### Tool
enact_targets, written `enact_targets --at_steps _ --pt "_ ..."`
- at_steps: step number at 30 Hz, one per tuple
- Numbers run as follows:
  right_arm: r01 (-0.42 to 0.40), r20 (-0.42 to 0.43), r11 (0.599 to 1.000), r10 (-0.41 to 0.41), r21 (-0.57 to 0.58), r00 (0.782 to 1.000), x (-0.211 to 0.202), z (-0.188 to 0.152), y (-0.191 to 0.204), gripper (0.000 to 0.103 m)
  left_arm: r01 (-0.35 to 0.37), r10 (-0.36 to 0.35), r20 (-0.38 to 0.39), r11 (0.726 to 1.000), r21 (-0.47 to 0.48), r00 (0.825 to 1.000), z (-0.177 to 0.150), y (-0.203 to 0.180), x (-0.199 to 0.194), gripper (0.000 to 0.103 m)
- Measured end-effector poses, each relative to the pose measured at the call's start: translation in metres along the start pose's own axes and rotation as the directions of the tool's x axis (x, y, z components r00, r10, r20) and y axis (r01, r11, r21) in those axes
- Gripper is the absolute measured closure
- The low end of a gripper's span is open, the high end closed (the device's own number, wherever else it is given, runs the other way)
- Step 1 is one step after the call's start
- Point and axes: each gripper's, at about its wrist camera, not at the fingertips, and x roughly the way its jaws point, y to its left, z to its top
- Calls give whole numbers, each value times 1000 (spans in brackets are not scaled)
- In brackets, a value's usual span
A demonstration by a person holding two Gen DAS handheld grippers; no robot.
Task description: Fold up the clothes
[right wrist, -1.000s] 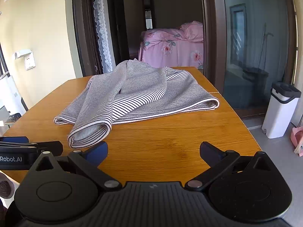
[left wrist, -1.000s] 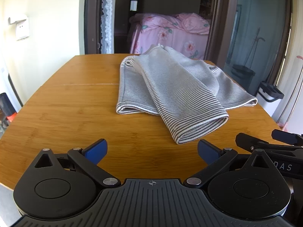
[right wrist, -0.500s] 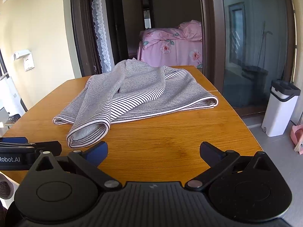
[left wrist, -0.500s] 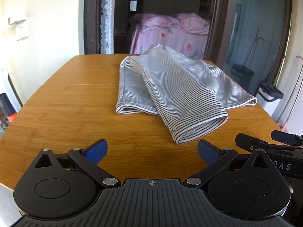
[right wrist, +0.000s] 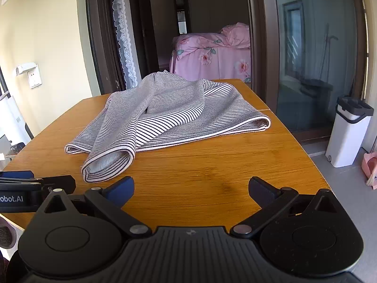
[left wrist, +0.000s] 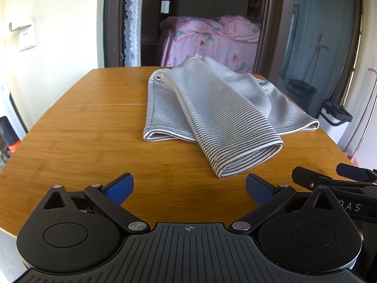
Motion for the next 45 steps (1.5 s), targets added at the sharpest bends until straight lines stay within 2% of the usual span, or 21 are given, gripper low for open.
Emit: enact_targets --at_steps 45 --pt "-1 -13 1000 1 5 1000 2 0 -3 0 0 0 -4 1000 1 1000 1 -2 0 0"
